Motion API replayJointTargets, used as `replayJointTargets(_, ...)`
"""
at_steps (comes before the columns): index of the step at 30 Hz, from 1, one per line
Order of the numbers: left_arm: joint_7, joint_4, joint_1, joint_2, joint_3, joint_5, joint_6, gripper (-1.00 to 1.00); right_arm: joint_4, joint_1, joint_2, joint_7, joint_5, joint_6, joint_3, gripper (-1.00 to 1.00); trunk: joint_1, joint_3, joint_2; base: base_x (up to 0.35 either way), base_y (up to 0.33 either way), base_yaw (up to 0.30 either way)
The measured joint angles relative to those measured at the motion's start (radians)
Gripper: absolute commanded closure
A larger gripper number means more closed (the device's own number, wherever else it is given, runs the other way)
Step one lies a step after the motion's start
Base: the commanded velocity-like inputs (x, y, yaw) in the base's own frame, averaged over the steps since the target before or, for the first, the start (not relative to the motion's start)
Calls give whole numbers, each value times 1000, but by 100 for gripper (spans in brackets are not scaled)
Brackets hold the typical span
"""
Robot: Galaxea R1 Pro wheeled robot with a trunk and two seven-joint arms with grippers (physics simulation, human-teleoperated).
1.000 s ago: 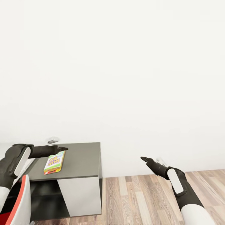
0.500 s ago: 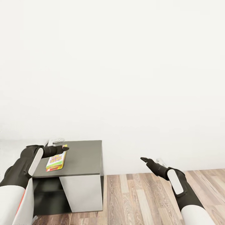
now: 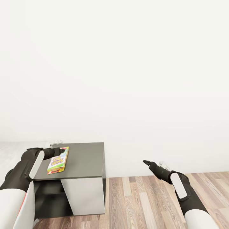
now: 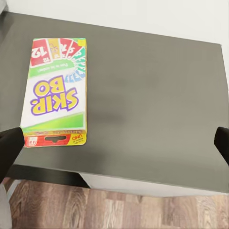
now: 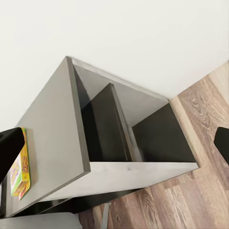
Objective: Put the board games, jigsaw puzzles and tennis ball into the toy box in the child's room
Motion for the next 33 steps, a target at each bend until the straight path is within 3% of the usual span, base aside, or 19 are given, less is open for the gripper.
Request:
replayJointTargets(8,4,0,0,0,1,0,-2,-100,-8,0,1,8,1,0,4,-100,0,0,0,108,112,0)
replayJointTargets(11,4,0,0,-1,1,0,-2,-100,-37,-1,1,50,1,1,14,-100,0,0,0,112,17,0)
replayJointTargets(14,4,0,0,-1,0,0,-1,-100,-119,-2,-1,183,4,1,32,-100,0,0,0,99,5,0)
replayJointTargets(15,4,0,0,-1,0,0,-1,-100,-159,1,-1,270,6,1,36,-100,0,0,0,94,2,0)
replayJointTargets(18,4,0,0,-3,0,1,-1,-100,-196,23,-3,367,25,2,37,-100,0,0,0,91,1,0)
replayJointTargets(24,4,0,0,-11,0,1,-1,-100,-200,31,-1,395,66,3,37,-100,0,0,0,86,-21,0)
replayJointTargets(33,5,31,0,-16,-6,-2,-3,-100,-207,32,-1,403,75,0,39,-100,0,0,0,74,-167,0)
